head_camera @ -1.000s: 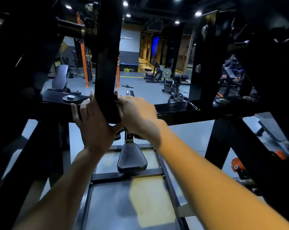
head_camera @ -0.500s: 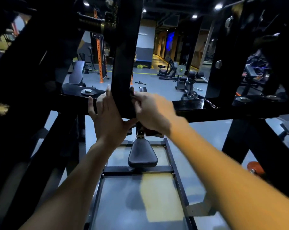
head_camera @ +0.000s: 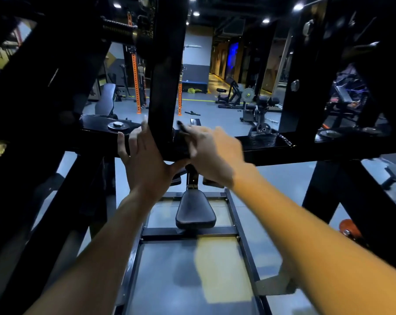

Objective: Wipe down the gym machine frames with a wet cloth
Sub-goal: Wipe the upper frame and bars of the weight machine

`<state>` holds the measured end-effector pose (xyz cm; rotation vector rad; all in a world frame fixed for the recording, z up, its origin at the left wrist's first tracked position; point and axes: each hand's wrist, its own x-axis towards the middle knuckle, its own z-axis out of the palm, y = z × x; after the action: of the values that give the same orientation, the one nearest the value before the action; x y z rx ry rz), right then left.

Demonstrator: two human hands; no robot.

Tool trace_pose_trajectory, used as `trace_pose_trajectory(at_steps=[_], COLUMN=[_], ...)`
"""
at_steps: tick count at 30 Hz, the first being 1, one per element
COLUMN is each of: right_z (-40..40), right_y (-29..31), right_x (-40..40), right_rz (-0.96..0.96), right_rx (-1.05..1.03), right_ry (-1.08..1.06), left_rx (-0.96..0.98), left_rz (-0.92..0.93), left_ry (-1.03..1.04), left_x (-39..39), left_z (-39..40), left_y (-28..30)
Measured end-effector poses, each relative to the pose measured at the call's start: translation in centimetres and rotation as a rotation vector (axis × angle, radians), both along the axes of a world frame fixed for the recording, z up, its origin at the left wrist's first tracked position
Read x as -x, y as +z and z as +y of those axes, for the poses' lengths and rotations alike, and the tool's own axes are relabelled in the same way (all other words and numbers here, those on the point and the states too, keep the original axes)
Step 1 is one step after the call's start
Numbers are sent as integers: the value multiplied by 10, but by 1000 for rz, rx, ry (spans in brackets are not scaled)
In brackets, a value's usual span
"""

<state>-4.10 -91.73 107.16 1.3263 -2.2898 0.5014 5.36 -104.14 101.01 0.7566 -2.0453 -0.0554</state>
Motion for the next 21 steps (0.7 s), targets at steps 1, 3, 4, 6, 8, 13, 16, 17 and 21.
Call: trace_pose_trajectory(at_steps=[1, 3, 4, 6, 8, 13, 16, 17, 21], right_z=[20, 55, 66, 55, 23, -21, 15, 33, 72], right_y=[4, 11, 13, 11, 8, 14, 13, 15, 14], right_x=[12, 38, 45, 38, 13, -28, 14, 32, 55], right_rz=[24, -34, -63, -87, -189, -139, -104, -122, 33], right_rx=[-74, -130, -102, -85, -13, 22, -135, -185, -112], right_ry=[-109, -373, -444, -487, -341, 7, -95, -206, -506], left_rx=[8, 32, 34, 18, 10, 5, 14, 22, 45], left_rz=[-16, -31, -32, -45, -54, -23, -36, -38, -3], left_ry=[14, 36, 36, 38, 39, -28, 6, 20, 41], left_x=[0, 1, 2, 1, 0, -3, -3, -3, -1], left_z=[1, 2, 2, 3, 2, -5, -3, -2, -2], left_y=[0, -1, 0, 0, 1, 0, 1, 1, -2])
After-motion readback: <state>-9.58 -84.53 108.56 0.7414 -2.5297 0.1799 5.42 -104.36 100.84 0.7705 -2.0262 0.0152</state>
